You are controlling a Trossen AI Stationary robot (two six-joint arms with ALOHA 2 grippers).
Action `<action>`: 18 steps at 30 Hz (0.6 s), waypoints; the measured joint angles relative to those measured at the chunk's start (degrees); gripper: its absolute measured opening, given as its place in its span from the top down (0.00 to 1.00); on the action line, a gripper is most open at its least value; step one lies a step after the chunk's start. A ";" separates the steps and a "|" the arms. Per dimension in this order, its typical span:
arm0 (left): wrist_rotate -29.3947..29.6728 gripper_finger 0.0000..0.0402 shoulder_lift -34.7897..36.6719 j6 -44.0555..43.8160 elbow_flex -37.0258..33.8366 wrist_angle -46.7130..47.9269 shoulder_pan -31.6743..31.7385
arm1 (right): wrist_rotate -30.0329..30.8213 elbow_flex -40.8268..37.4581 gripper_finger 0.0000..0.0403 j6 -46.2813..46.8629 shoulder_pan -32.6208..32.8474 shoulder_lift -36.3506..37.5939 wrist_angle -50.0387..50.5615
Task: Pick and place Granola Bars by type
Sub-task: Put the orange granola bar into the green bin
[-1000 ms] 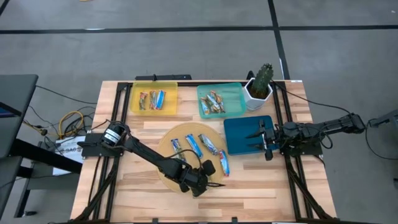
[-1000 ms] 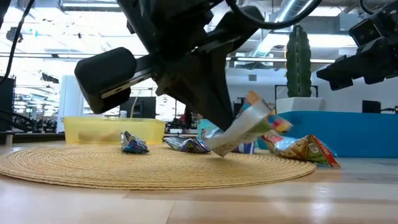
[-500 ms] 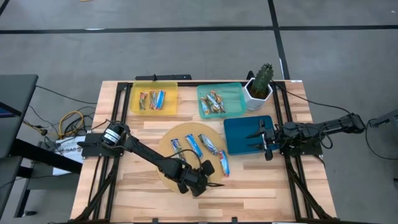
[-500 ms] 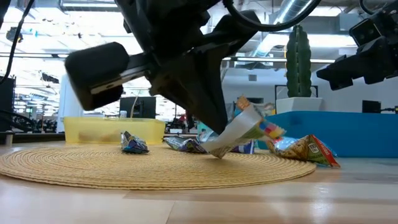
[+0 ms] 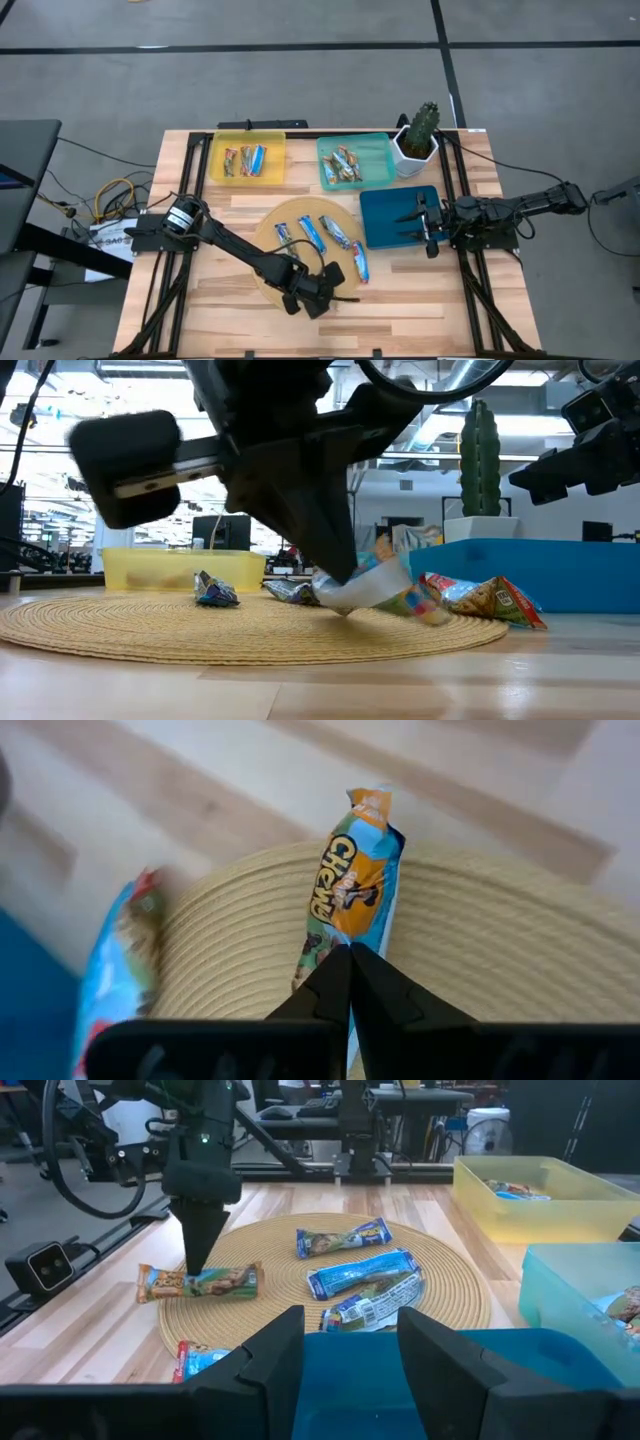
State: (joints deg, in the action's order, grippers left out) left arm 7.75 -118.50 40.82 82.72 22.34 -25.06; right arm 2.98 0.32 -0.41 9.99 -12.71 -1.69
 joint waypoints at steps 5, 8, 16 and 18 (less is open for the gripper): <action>-2.91 1.00 0.04 0.59 -1.26 -0.23 -0.07 | 0.00 -0.01 0.62 0.00 0.00 0.00 0.00; -2.79 1.00 0.04 0.24 -1.59 -0.31 -0.04 | 0.00 0.00 0.62 0.00 -0.02 0.00 0.00; -2.59 1.00 0.04 0.15 -1.86 -0.34 -0.02 | -0.02 0.00 0.62 0.00 -0.02 0.00 0.00; -2.60 1.00 0.04 0.15 -1.86 -0.36 -0.02 | 0.00 0.00 0.62 -0.01 0.01 0.00 0.00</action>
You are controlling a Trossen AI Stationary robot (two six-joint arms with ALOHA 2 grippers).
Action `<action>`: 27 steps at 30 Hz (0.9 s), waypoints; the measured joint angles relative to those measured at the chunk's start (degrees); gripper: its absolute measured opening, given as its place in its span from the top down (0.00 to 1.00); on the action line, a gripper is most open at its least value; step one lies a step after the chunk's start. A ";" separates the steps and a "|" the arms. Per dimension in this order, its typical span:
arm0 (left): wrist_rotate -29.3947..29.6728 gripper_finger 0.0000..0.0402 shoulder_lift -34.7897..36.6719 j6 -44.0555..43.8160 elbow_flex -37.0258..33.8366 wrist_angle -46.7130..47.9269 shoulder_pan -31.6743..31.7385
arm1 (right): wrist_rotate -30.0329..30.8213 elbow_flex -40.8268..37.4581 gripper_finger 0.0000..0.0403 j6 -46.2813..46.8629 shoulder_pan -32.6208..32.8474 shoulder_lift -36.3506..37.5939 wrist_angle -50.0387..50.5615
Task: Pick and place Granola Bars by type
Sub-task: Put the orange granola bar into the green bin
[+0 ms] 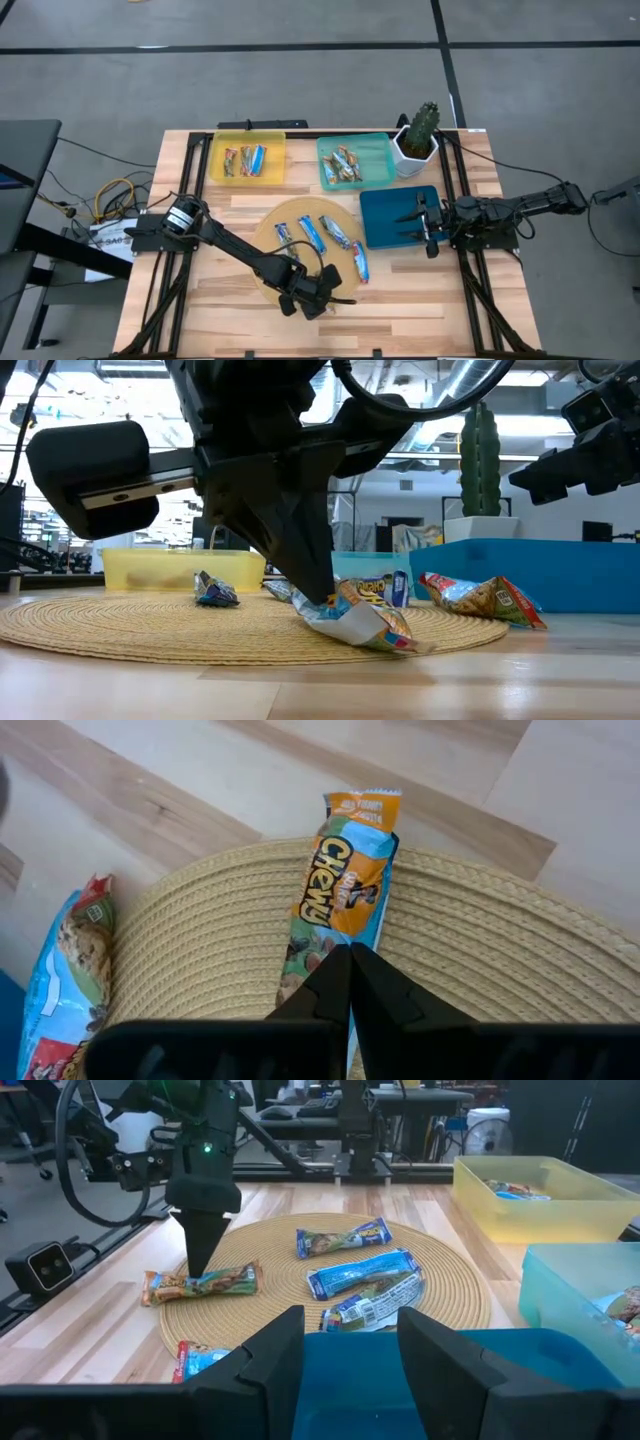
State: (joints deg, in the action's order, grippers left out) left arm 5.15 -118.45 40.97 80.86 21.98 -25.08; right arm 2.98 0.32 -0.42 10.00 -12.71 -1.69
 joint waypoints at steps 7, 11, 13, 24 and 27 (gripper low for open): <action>-0.29 0.98 0.00 0.04 0.00 0.02 0.00 | 0.00 -0.01 0.62 0.00 0.00 0.00 0.00; -0.29 0.91 0.00 0.03 -0.01 0.02 0.00 | -0.02 0.00 0.62 0.00 -0.01 0.00 0.00; -0.29 0.87 0.00 0.04 -0.02 0.00 0.00 | 0.00 -0.01 0.62 0.02 0.00 0.00 0.00; 1.64 0.75 0.00 0.70 -0.01 -2.51 0.00 | -0.01 0.00 0.62 0.01 -0.01 0.00 0.00; 1.70 0.74 0.00 3.09 0.65 -1.71 0.02 | -0.02 0.00 0.62 0.02 -0.02 0.00 0.00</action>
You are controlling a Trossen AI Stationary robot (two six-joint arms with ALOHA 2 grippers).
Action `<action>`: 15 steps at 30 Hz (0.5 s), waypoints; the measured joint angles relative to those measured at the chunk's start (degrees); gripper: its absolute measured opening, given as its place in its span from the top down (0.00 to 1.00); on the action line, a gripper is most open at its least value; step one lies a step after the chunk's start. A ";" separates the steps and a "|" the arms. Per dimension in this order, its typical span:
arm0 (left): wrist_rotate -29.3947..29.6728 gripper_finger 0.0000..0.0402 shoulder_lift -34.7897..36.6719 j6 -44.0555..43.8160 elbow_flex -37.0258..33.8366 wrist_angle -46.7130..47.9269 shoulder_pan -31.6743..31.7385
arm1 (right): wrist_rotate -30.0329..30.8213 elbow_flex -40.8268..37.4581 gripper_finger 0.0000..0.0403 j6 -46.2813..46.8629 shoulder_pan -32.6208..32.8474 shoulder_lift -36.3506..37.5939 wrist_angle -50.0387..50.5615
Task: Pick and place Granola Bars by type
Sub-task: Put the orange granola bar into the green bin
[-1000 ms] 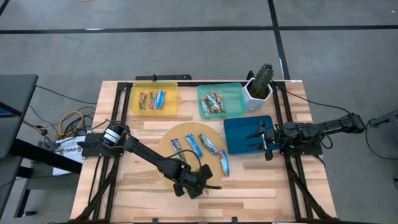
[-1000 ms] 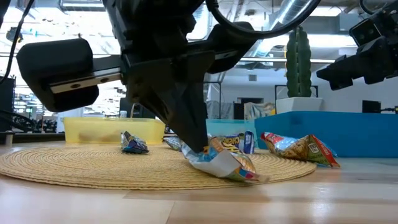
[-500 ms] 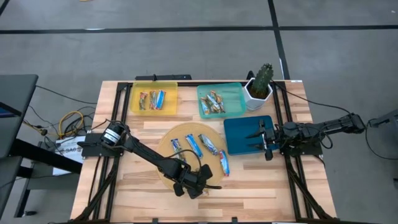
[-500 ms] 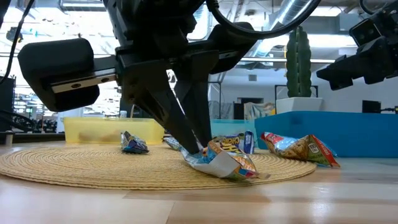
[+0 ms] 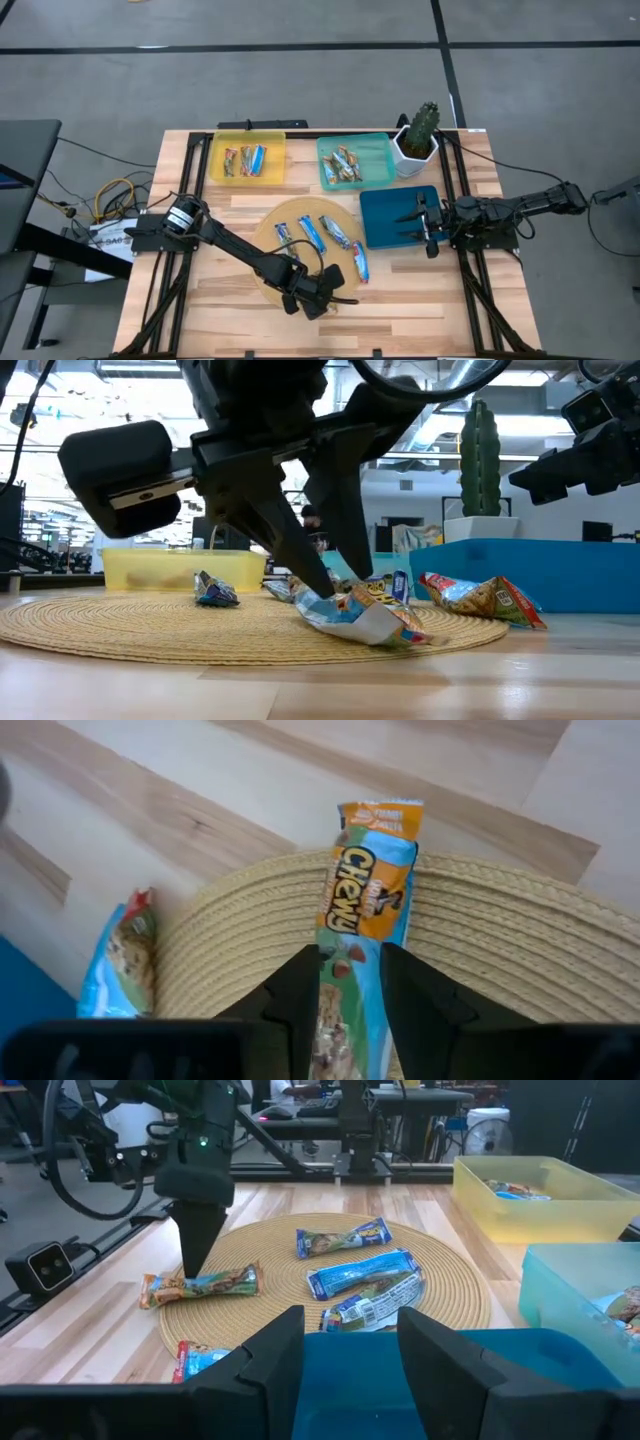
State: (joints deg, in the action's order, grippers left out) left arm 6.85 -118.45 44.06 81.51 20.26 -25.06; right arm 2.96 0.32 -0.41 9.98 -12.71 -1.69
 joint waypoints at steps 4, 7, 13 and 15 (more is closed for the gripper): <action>-0.02 0.74 0.00 1.77 0.25 1.22 0.07 | 0.01 -0.01 0.62 -0.01 0.01 0.00 0.00; -0.02 0.74 -0.38 1.96 0.28 1.67 0.34 | 0.02 0.00 0.62 0.00 0.02 0.00 0.00; -0.03 0.74 -0.79 3.61 0.27 2.12 0.72 | 0.01 -0.02 0.62 -0.01 0.02 0.02 -0.02; -0.16 0.74 -0.79 3.97 0.27 2.46 0.82 | 0.01 -0.01 0.62 -0.01 0.01 0.00 0.01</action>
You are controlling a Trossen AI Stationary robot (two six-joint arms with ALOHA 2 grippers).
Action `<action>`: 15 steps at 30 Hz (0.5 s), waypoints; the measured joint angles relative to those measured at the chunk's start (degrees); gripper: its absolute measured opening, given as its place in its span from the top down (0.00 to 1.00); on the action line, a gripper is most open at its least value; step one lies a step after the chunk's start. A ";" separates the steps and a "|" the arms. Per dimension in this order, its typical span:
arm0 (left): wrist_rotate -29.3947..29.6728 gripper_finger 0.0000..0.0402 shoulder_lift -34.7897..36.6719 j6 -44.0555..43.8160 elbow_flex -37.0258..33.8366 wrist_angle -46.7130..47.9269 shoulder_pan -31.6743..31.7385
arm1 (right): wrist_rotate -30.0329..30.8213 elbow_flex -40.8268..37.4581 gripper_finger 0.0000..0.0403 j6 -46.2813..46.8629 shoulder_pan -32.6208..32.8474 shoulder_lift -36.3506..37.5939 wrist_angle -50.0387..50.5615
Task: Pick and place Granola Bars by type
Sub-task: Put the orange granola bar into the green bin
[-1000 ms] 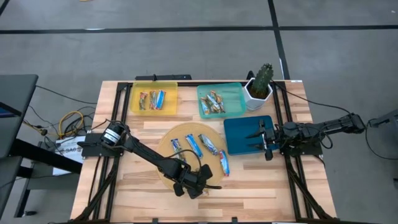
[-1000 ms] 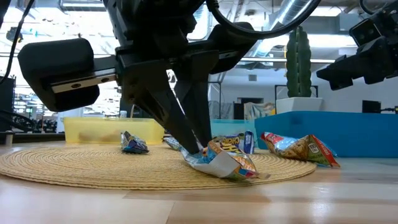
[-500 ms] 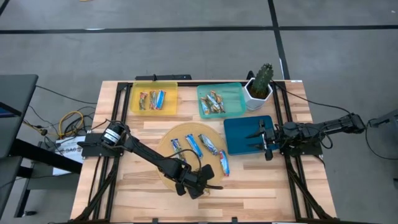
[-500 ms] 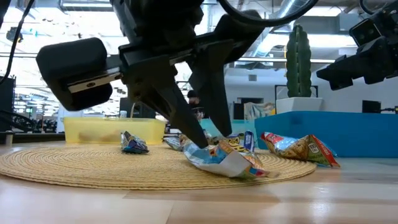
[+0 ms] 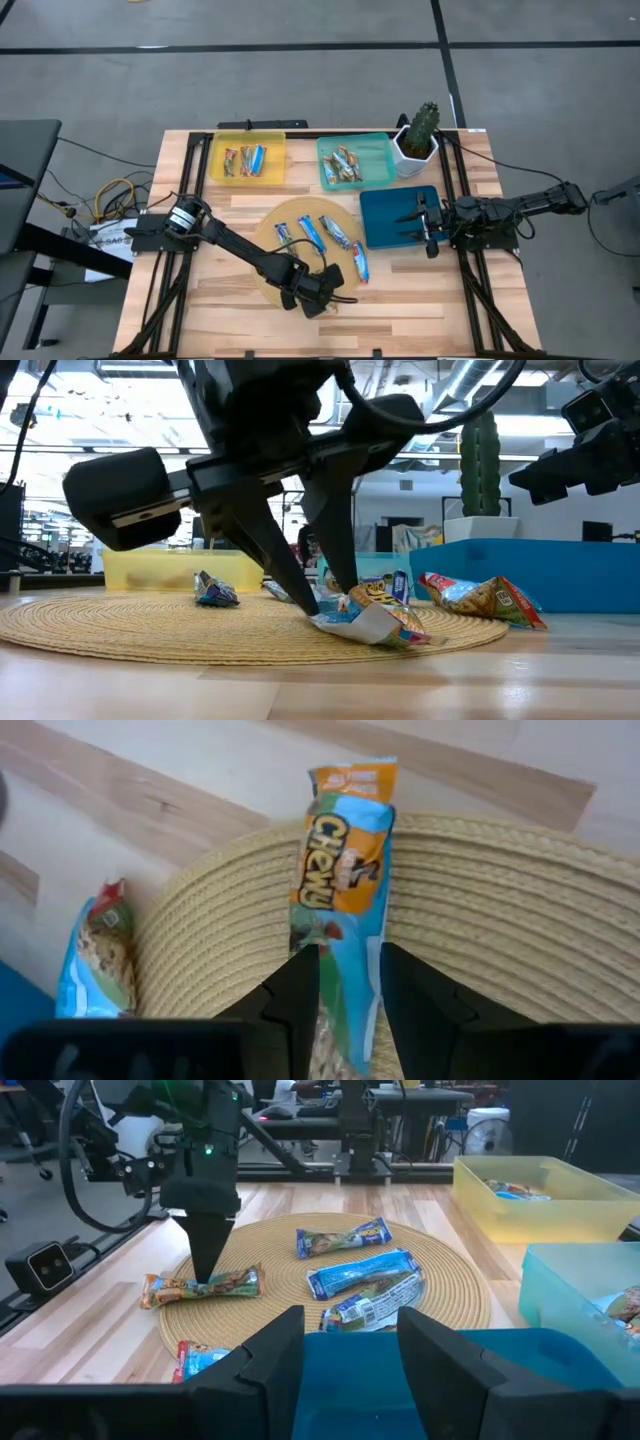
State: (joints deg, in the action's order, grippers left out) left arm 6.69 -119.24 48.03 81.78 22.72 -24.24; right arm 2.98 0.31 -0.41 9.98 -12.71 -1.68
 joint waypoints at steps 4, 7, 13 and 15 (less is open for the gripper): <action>-0.19 0.74 -0.94 0.40 0.08 -0.67 0.53 | 0.00 0.00 0.62 0.00 -0.01 0.01 -0.01; 0.11 0.74 -2.02 1.25 0.40 -1.25 0.84 | 0.01 0.01 0.62 0.01 -0.01 0.00 0.01; 1.23 0.74 -2.51 2.42 0.61 -2.18 0.90 | 0.01 0.01 0.62 0.01 0.01 -0.02 -0.02; 1.18 0.74 -2.54 2.48 0.59 -2.32 0.90 | 0.00 0.01 0.62 0.01 0.00 -0.04 -0.01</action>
State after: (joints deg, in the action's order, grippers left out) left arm 7.87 -121.78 50.52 82.37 20.40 -23.33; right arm 2.98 0.32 -0.40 9.99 -12.75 -1.68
